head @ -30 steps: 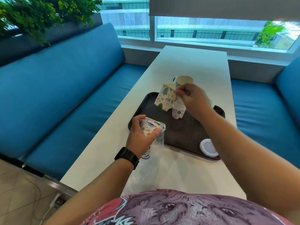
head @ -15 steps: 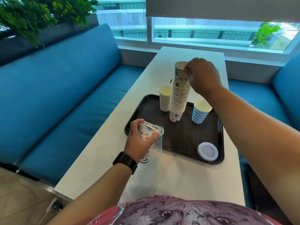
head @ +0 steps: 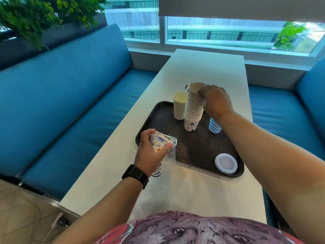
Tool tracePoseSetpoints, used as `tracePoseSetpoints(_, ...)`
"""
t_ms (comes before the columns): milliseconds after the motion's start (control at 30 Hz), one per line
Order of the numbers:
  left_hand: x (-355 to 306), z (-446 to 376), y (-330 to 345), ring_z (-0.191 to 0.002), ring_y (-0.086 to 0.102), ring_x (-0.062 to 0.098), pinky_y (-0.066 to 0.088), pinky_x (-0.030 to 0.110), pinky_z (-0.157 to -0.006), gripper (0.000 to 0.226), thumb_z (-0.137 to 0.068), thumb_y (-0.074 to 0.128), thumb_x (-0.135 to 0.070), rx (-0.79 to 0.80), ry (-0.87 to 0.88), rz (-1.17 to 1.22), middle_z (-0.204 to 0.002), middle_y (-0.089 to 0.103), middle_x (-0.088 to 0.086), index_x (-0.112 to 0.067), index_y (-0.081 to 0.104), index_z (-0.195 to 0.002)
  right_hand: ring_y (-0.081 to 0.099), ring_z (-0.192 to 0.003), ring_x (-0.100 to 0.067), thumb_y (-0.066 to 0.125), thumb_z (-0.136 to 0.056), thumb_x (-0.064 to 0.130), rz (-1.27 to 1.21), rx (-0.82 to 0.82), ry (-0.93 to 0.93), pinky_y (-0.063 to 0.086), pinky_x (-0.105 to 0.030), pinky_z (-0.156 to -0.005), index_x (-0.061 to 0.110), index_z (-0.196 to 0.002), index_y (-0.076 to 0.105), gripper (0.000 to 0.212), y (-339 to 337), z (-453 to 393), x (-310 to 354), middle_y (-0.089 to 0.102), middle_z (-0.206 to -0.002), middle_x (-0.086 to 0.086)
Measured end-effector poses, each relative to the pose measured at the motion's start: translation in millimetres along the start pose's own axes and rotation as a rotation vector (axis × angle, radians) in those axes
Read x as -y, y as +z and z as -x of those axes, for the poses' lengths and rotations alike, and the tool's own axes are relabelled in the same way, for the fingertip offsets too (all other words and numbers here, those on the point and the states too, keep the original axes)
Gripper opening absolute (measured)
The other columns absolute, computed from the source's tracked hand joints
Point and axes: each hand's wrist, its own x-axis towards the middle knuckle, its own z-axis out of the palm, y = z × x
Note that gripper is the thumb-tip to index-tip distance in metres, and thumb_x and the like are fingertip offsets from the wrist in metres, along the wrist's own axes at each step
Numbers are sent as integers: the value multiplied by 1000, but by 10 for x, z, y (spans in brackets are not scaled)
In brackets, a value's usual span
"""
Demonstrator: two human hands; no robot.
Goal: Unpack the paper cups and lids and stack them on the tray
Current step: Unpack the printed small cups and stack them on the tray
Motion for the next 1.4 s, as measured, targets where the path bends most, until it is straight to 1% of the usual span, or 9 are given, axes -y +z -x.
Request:
tracePoseSetpoints(100, -7, 1, -2, -109, 60, 14, 54, 11, -77, 65, -80, 81, -24, -1, 6, -5, -128, 50, 0, -33, 34, -124, 47, -132, -30, 53, -94, 11, -10, 16, 33, 20, -44, -116, 12, -123, 64, 31, -11, 35, -2, 56, -138, -13)
tracePoseSetpoints(200, -7, 1, -8, -106, 61, 11, 51, 8, -73, 64, -80, 81, -24, -14, 14, -2, -126, 51, -1, -32, 35, -124, 32, -143, -23, 55, -95, 14, -118, -50, 58, 7, -44, -120, 16, -132, 58, 37, -98, 118, 116, 48, -146, -10)
tracePoseSetpoints(300, -4, 3, -7, -104, 61, 7, 52, 10, -75, 63, -79, 82, -26, -24, 18, -4, -125, 52, -1, -32, 36, -123, 42, -136, -24, 58, -95, 21, -284, -60, 90, 22, -40, -115, 19, -124, 64, 30, -178, 264, 357, 55, -140, -7)
tracePoseSetpoints(367, -3, 7, 0, -104, 62, 9, 53, 12, -77, 63, -79, 82, -26, -27, 26, -6, -124, 52, -1, -32, 36, -123, 56, -115, -21, 61, -93, 25, -480, 0, 145, 40, -33, -96, 21, -113, 70, 22, -214, 440, 545, 65, -124, -3)
tracePoseSetpoints(467, -15, 10, 7, -104, 62, 10, 52, 10, -77, 64, -79, 82, -25, -27, 34, 1, -124, 52, 0, -31, 36, -123, 56, -95, -5, 62, -93, 25, -716, 196, 190, 41, -13, -76, 22, -107, 72, 17, -217, 724, 774, 66, -104, 8)
tracePoseSetpoints(633, -10, 6, -6, -103, 61, 13, 52, 9, -72, 66, -78, 82, -25, -20, 57, -25, -126, 51, 2, -29, 35, -125, 58, -92, 3, 61, -94, 28, -809, 395, 210, 44, -12, -77, 23, -108, 72, 19, -128, 966, 925, 65, -95, 15)
tracePoseSetpoints(900, -10, 15, -8, -112, 58, 20, 54, 11, -71, 69, -80, 81, -28, 5, 35, -47, -131, 48, 4, -31, 32, -128, 61, -92, -5, 61, -94, 18, -868, 466, 279, 46, -15, -74, 23, -106, 72, 17, -77, 1024, 955, 66, -92, 13)
tracePoseSetpoints(1167, -4, 28, -13, -107, 64, 13, 56, 18, -81, 68, -78, 83, -22, -13, 84, 9, -128, 54, 2, -35, 34, -124, 60, -73, 8, 65, -91, 15, -915, 282, 292, 44, -7, -62, 20, -99, 73, 12, -87, 933, 878, 67, -84, 14)
tracePoseSetpoints(1400, 1, 24, -26, -113, 58, 14, 48, 4, -79, 68, -80, 81, -24, 23, 74, -7, -131, 51, -2, -38, 33, -126, 58, -89, -7, 65, -91, 18, -758, 22, 290, 42, -18, -70, 19, -103, 74, 15, -314, 587, 667, 66, -95, 10)
